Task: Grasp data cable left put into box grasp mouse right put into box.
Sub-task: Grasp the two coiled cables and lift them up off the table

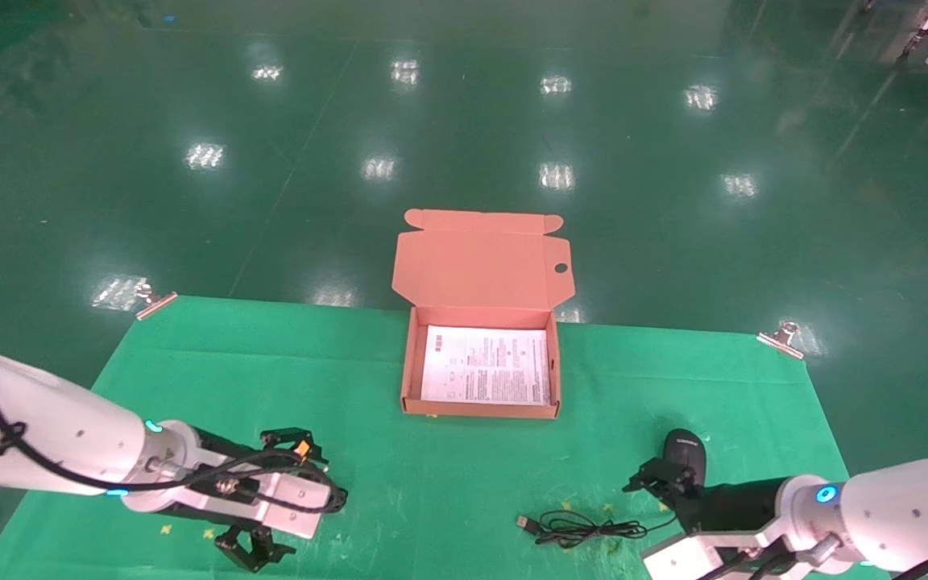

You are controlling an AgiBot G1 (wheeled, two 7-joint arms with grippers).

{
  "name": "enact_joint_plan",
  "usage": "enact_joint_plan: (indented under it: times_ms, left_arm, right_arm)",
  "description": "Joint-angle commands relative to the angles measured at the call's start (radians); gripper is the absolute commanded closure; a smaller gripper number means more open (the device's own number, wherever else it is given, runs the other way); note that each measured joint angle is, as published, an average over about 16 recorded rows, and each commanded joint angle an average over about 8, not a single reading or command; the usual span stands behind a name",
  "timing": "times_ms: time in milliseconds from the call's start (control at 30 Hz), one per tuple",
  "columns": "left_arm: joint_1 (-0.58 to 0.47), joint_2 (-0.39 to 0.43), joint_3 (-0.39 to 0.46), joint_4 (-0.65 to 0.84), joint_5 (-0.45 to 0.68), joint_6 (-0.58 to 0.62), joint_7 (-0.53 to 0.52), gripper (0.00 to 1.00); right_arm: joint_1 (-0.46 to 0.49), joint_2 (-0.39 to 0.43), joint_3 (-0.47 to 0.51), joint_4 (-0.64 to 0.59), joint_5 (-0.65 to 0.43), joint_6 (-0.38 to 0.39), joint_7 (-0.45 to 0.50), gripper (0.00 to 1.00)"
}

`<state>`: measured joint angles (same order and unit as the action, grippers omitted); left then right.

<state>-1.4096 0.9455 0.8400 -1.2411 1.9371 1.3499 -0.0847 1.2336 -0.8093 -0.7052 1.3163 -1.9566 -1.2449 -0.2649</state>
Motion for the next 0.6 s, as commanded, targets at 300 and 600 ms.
enact_joint_plan:
  times_ms: [300,600]
  left_arm:
    - [0.002,0.087,0.008,0.243,0.067,-0.088,-0.047,0.00]
    - [-0.021,0.154,-0.029,0.557,0.008,-0.172,0.029,0.00]
  right_arm:
    - [-0.038,-0.067,-0.011,-0.107,-0.046,0.095,0.009,0.00]
    - [-0.014,-0.164,-0.018,-0.293,-0.064,0.159,-0.009,0.00]
